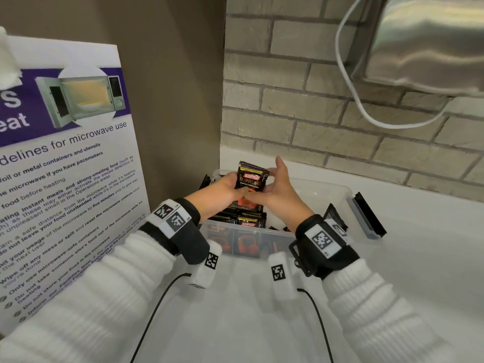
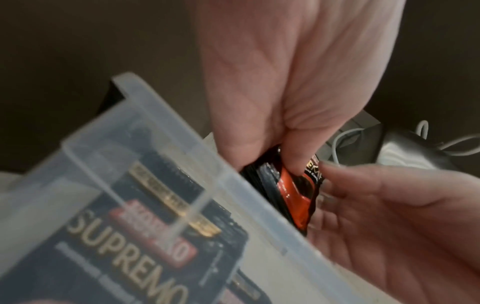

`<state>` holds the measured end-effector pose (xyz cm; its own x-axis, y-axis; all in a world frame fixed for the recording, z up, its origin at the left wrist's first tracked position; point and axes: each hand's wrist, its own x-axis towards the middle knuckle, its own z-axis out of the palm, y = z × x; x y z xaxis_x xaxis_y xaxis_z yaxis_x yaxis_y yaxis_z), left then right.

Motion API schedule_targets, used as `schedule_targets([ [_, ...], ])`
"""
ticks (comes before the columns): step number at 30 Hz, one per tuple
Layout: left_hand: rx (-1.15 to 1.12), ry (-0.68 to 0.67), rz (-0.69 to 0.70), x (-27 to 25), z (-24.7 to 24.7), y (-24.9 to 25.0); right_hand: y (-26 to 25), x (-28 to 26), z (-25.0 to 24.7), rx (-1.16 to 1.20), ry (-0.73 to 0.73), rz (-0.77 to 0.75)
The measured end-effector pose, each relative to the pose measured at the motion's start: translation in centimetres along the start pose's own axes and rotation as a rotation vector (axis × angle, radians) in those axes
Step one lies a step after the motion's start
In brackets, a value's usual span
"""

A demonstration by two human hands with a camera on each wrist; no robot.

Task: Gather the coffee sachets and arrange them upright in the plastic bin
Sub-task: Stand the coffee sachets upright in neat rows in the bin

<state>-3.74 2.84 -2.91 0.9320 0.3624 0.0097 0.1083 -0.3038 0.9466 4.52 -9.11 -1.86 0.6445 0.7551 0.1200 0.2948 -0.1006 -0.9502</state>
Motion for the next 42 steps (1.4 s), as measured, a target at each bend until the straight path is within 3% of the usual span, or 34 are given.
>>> schedule_targets([
  [2, 0.09, -0.024, -0.016, -0.2, -0.1, -0.1, 0.0, -0.2, -0.3, 0.103, 0.002, 0.119],
  [6, 0.14, -0.139, -0.098, -0.2, 0.0, -0.4, 0.5, -0.5, -0.6, -0.038, 0.034, 0.15],
  [9, 0.069, -0.067, -0.129, -0.1, -0.2, -0.2, 1.1, -0.3, -0.9, -0.166, -0.018, 0.265],
  [13, 0.111, 0.071, -0.077, 0.3, -0.3, -0.7, 1.9, 0.2, -0.8, -0.554, -0.18, 0.359],
  [19, 0.264, 0.072, -0.025, 0.3, 0.9, -1.3, 1.4, 0.7, 1.0, -0.891, -0.325, 0.376],
  [22, 0.41, 0.051, 0.031, -0.1, 0.7, -1.4, 1.2, 1.1, 0.7, -0.885, -0.328, 0.38],
  [25, 0.508, 0.036, 0.08, -0.1, 0.6, -1.9, 1.2, 1.5, -0.7, -0.618, -0.295, 0.455],
  [28, 0.484, 0.049, 0.042, 0.0, 0.7, -2.1, 1.2, 1.5, -2.2, -0.36, -0.177, 0.523],
  [30, 0.465, 0.055, 0.016, 0.1, 0.7, -2.2, 1.7, 1.7, -3.0, -0.363, -0.099, 0.477],
  [34, 0.51, 0.05, 0.029, 0.0, 0.8, -2.1, 3.1, 1.3, -2.9, -0.3, -0.199, 0.498],
  [42, 0.54, 0.027, 0.021, 0.2, 0.8, -2.3, 2.8, 1.4, -1.5, -0.737, -0.343, 0.449],
])
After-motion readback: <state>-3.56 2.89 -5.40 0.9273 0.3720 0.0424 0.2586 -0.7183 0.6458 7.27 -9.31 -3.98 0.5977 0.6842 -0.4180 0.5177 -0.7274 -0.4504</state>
